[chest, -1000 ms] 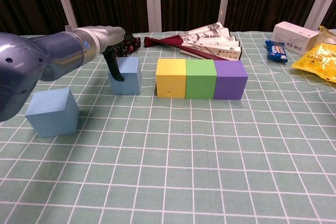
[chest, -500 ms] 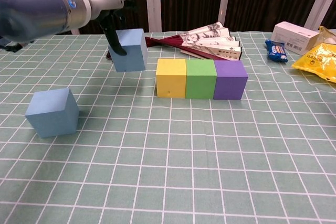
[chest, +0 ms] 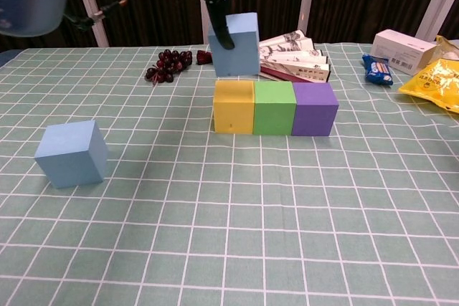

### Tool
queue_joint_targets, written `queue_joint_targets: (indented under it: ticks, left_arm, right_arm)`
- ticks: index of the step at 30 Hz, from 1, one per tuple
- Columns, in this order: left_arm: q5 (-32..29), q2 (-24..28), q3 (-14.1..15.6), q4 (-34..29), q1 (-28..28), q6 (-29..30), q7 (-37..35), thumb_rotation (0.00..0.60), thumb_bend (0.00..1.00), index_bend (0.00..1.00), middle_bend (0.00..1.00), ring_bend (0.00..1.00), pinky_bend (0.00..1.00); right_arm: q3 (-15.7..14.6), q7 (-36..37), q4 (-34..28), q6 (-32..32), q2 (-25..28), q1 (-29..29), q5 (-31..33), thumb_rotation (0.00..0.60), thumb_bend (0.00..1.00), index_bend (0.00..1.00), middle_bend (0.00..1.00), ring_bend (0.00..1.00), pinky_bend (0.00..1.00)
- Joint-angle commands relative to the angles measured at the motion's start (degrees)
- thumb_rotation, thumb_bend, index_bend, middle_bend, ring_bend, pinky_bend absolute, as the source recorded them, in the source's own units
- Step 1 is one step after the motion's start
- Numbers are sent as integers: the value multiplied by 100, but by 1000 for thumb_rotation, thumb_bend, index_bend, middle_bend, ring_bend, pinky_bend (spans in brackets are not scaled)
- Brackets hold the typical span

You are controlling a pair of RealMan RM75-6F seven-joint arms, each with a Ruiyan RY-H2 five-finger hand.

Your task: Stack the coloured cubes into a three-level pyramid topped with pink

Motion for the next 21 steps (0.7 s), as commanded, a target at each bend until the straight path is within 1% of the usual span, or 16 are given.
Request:
queue_joint_targets:
  ticks: [1, 6, 11, 21]
  left_arm:
    - [-341, -290, -129, 458, -426, -67, 225, 600, 303, 0, 374, 18, 0]
    - [-600, -532, -169, 902, -800, -140, 401, 600, 334, 0, 372, 18, 0]
    - [-816, -750, -190, 1306, -1157, -145, 638, 600, 338, 0, 370, 18, 0]
    - [-1336, -1274, -320, 2071, -1757, 93, 1165, 600, 338, 0, 373, 19, 0]
  right_arm:
    - [3, 30, 4, -18, 6, -3, 5, 600, 236, 0, 83, 0, 0]
    - [21, 107, 18, -52, 20, -6, 37, 600, 236, 0, 83, 0, 0]
    - [48, 192, 41, -95, 31, -2, 84, 600, 236, 0, 84, 0, 0]
    - [55, 313, 55, -187, 57, 5, 104, 600, 236, 0, 84, 0, 0]
